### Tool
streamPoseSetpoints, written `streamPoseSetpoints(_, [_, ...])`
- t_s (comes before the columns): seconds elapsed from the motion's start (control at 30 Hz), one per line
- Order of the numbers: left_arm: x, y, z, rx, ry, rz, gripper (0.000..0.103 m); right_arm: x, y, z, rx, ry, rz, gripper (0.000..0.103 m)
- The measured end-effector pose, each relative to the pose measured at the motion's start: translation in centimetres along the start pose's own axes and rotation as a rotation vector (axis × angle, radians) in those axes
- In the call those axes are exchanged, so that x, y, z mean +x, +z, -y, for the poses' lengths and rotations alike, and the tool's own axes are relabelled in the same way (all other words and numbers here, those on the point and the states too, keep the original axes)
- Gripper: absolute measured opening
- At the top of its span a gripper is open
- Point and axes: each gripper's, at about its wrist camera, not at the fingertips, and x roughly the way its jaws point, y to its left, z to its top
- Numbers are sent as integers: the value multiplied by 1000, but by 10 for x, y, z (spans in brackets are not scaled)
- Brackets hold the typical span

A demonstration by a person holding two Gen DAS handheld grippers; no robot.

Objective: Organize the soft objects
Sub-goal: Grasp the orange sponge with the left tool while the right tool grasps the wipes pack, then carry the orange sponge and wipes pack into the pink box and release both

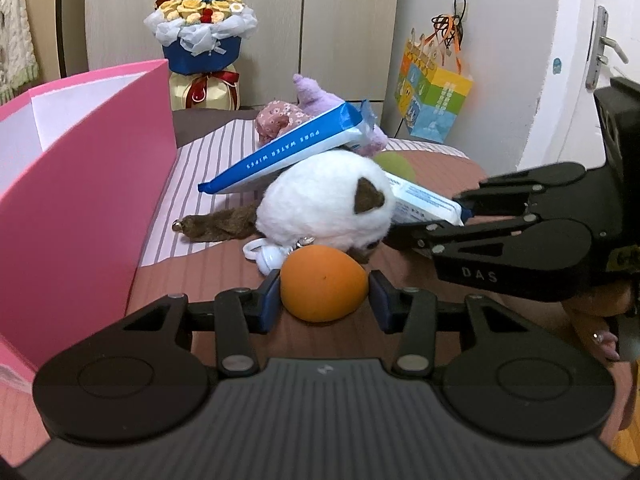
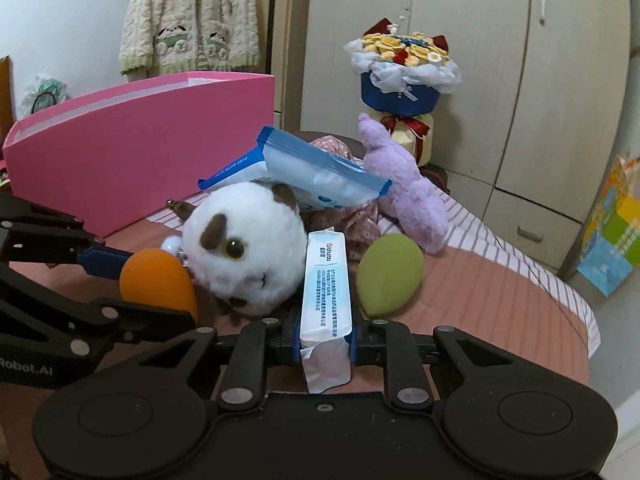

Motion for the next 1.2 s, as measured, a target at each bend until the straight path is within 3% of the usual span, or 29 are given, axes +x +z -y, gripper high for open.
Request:
streamPoseSetpoints(0.43, [-30,-10,-13,-42,-15,3,45,-34,-21,-3,176,-28,-23,23])
streamPoseSetpoints(0.83, [-59,-22,-23,-29,-47,-15,45,-66,-35,-31,183,-52,-39,23])
streamPoseSetpoints(1.0, [-73,-28,-24,-12,-56,-32,45,-82,-36,-46,203,-31,-57,23])
streamPoseSetpoints(1.2, [-92,-34,-29,-1,-68,-86,45,-98,-39,-64,258,53,-97,23])
